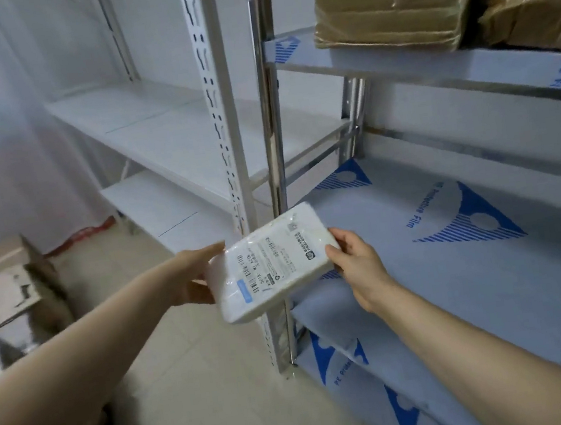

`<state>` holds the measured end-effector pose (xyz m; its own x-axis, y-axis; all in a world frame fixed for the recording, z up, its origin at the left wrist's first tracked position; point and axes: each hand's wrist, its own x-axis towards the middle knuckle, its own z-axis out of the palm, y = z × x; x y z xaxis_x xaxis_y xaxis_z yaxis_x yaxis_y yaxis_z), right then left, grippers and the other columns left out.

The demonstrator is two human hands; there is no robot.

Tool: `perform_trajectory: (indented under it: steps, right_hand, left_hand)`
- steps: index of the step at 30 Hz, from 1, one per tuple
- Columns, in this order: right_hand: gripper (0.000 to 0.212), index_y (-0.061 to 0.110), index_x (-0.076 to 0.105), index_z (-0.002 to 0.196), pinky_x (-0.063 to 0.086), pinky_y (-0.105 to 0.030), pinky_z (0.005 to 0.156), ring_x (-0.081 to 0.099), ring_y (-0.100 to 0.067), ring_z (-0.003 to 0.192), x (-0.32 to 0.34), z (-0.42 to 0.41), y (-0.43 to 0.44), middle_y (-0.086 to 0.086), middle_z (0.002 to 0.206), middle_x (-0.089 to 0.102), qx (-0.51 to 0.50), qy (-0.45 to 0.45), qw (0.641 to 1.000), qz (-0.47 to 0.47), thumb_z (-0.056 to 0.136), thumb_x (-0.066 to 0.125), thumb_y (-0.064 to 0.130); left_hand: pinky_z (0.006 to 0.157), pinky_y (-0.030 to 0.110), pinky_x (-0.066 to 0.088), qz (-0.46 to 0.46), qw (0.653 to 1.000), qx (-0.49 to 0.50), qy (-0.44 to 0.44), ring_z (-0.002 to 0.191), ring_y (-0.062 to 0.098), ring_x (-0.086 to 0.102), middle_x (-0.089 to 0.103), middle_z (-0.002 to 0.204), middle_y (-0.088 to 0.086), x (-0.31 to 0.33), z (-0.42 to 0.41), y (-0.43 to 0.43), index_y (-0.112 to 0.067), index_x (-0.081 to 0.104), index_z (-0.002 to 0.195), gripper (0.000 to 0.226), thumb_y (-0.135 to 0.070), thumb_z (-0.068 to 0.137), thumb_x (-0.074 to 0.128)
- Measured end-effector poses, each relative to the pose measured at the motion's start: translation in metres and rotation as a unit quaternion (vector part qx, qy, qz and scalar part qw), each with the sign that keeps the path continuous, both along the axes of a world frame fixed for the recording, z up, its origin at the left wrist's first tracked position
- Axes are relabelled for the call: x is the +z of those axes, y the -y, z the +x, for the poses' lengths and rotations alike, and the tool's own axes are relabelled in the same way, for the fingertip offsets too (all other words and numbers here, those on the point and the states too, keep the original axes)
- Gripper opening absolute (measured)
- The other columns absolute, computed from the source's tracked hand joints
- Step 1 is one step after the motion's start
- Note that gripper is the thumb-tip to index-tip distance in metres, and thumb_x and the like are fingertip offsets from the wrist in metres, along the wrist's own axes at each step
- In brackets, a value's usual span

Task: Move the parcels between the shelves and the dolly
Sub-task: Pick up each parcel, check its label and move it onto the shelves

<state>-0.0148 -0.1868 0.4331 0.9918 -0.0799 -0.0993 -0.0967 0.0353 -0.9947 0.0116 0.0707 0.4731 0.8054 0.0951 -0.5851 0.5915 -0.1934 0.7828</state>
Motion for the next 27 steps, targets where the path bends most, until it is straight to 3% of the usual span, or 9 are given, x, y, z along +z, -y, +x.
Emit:
perform_trajectory:
  steps: [4, 6, 10, 12, 14, 17, 21, 24, 27]
  right_hand:
    - [0.03, 0.03, 0.053, 0.119, 0.052, -0.032, 0.086, 0.059, -0.016, 0.105, -0.012, 0.014, -0.073, -0.004, 0.117, 0.061, 0.079, -0.002, 0.997, 0.018, 0.098, 0.045, 0.009]
    - [0.036, 0.029, 0.048, 0.13, 0.052, -0.032, 0.086, 0.06, -0.015, 0.104, -0.013, 0.023, -0.113, -0.005, 0.121, 0.06, 0.105, -0.04, 0.99, 0.081, 0.101, 0.039, 0.009]
    - [0.04, 0.023, 0.041, 0.141, 0.047, -0.037, 0.095, 0.056, -0.021, 0.113, -0.011, 0.052, -0.201, -0.007, 0.126, 0.057, 0.162, -0.081, 0.978, 0.108, 0.103, 0.034, 0.01]
    - [0.041, 0.023, 0.04, 0.141, 0.048, -0.037, 0.096, 0.057, -0.02, 0.109, -0.011, 0.07, -0.249, -0.005, 0.12, 0.058, 0.177, -0.078, 0.975, 0.106, 0.103, 0.034, 0.01]
    - [0.043, 0.026, 0.037, 0.143, 0.049, -0.037, 0.097, 0.058, -0.018, 0.103, -0.013, 0.089, -0.297, -0.005, 0.123, 0.057, 0.191, -0.079, 0.974, 0.097, 0.103, 0.035, 0.011]
    - [0.049, 0.031, 0.024, 0.147, 0.05, -0.041, 0.092, 0.061, -0.016, 0.097, -0.019, 0.115, -0.369, -0.002, 0.129, 0.054, 0.216, -0.108, 0.965, 0.104, 0.103, 0.036, 0.015]
    - [0.035, 0.009, 0.043, 0.127, 0.054, -0.052, 0.086, 0.066, -0.028, 0.101, -0.03, 0.145, -0.454, -0.012, 0.119, 0.063, 0.237, -0.133, 0.958, 0.088, 0.096, 0.053, 0.022]
    - [0.056, 0.006, 0.052, 0.122, 0.055, -0.048, 0.086, 0.067, -0.028, 0.102, -0.043, 0.172, -0.501, -0.012, 0.114, 0.067, 0.233, -0.107, 0.963, 0.085, 0.077, 0.074, 0.031]
    - [0.05, 0.004, 0.056, 0.119, 0.057, -0.042, 0.084, 0.068, -0.025, 0.098, -0.058, 0.211, -0.536, -0.012, 0.111, 0.069, 0.22, -0.116, 0.964, 0.092, 0.078, 0.077, 0.023]
  left_hand:
    - [0.073, 0.045, 0.057, 0.044, 0.998, 0.023, -0.031, 0.073, 0.03, 0.065, 0.059, 0.096, 0.014, -0.005, -0.018, -0.064, -0.004, 0.058, 0.1, 0.026, -0.028, 0.096, 0.051]
    - [0.071, 0.046, 0.057, 0.054, 0.997, 0.029, -0.036, 0.083, 0.029, 0.063, 0.06, 0.1, 0.013, -0.005, -0.021, -0.097, -0.008, 0.06, 0.099, 0.025, -0.03, 0.095, 0.05]
    - [0.081, 0.05, 0.055, 0.065, 0.996, 0.008, -0.053, 0.096, 0.029, 0.068, 0.072, 0.105, 0.008, -0.004, -0.024, -0.162, -0.019, 0.065, 0.108, 0.057, -0.062, 0.071, 0.071]
    - [0.082, 0.045, 0.054, 0.081, 0.996, 0.003, -0.024, 0.092, 0.025, 0.069, 0.073, 0.101, 0.003, -0.006, -0.024, -0.195, -0.027, 0.063, 0.112, 0.044, -0.053, 0.077, 0.071]
    - [0.084, 0.05, 0.054, 0.066, 0.998, 0.016, 0.003, 0.091, 0.027, 0.07, 0.073, 0.101, 0.002, -0.012, -0.019, -0.232, -0.032, 0.061, 0.113, 0.031, -0.039, 0.085, 0.069]
    - [0.084, 0.051, 0.055, 0.071, 0.995, 0.051, 0.051, 0.094, 0.028, 0.07, 0.071, 0.106, 0.006, -0.023, -0.004, -0.285, -0.036, 0.055, 0.126, 0.04, -0.028, 0.088, 0.067]
    - [0.078, 0.036, 0.053, 0.094, 0.984, 0.11, 0.106, 0.092, 0.019, 0.065, 0.064, 0.111, 0.004, -0.033, 0.023, -0.335, -0.043, 0.036, 0.141, 0.054, -0.028, 0.094, 0.058]
    - [0.079, 0.032, 0.047, 0.094, 0.976, 0.149, 0.125, 0.096, 0.017, 0.061, 0.06, 0.118, 0.003, -0.045, 0.052, -0.37, -0.043, 0.026, 0.146, 0.061, -0.032, 0.094, 0.057]
    - [0.09, 0.036, 0.049, 0.111, 0.972, 0.161, 0.13, 0.107, 0.019, 0.06, 0.055, 0.131, 0.004, -0.057, 0.089, -0.402, -0.04, 0.025, 0.148, 0.063, -0.034, 0.094, 0.057]
